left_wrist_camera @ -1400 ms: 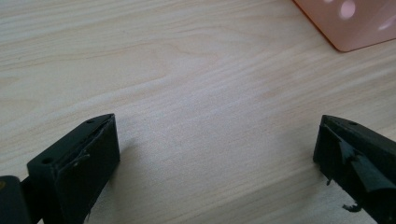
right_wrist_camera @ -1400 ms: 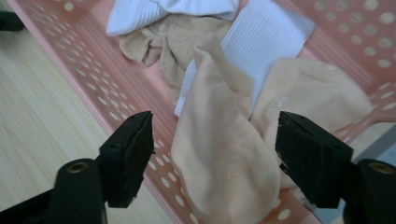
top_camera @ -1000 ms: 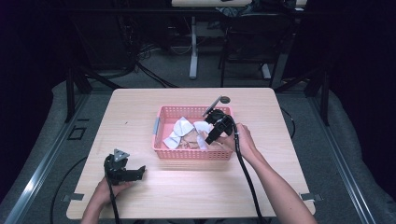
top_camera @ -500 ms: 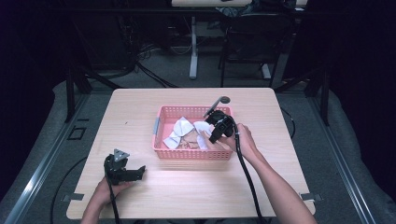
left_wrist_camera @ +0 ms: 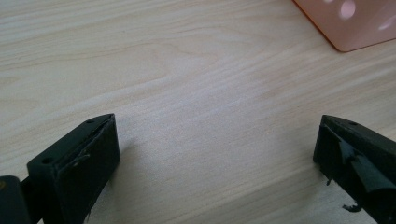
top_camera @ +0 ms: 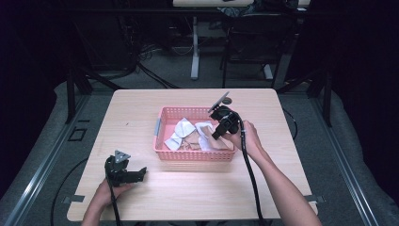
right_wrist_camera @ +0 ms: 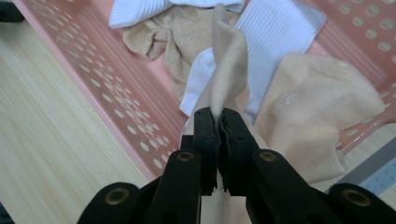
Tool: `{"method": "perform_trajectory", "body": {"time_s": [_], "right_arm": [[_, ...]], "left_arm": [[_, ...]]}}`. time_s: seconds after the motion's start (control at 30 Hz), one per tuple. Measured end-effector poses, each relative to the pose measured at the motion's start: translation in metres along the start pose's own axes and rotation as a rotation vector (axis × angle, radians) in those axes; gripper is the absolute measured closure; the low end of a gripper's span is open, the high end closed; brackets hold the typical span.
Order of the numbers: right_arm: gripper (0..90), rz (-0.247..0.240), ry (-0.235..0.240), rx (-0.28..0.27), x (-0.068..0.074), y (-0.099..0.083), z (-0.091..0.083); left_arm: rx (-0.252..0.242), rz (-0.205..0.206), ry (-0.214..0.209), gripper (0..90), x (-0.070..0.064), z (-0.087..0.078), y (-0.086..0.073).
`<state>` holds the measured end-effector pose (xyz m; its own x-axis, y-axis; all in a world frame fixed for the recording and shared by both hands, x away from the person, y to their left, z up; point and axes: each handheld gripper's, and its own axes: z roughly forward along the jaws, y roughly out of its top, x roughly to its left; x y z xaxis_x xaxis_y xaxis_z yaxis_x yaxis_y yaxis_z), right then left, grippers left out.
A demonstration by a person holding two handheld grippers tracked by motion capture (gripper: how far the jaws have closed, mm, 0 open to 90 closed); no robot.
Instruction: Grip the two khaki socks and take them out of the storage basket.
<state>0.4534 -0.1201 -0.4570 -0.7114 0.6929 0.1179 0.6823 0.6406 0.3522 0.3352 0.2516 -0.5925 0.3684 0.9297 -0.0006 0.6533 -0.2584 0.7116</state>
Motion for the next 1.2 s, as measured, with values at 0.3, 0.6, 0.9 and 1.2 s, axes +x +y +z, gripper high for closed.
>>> {"method": "perform_trajectory", "body": {"time_s": [0.3, 0.6, 0.9, 1.2], "right_arm": [[85.9, -0.003, -0.010, -0.057, 0.000, 0.004, -0.021], [85.8, -0.005, -0.015, -0.073, 0.000, 0.007, -0.036], [85.8, -0.005, -0.019, -0.088, -0.001, 0.006, -0.048], [85.8, -0.004, -0.019, -0.108, -0.005, 0.005, -0.065]], "left_arm": [[0.000, 0.000, 0.000, 0.4, 0.000, 0.000, 0.000], [0.000, 0.000, 0.000, 0.4, 0.000, 0.000, 0.000], [0.000, 0.000, 0.000, 0.4, 0.000, 0.000, 0.000], [0.000, 0.000, 0.000, 0.4, 0.000, 0.000, 0.000]]}}
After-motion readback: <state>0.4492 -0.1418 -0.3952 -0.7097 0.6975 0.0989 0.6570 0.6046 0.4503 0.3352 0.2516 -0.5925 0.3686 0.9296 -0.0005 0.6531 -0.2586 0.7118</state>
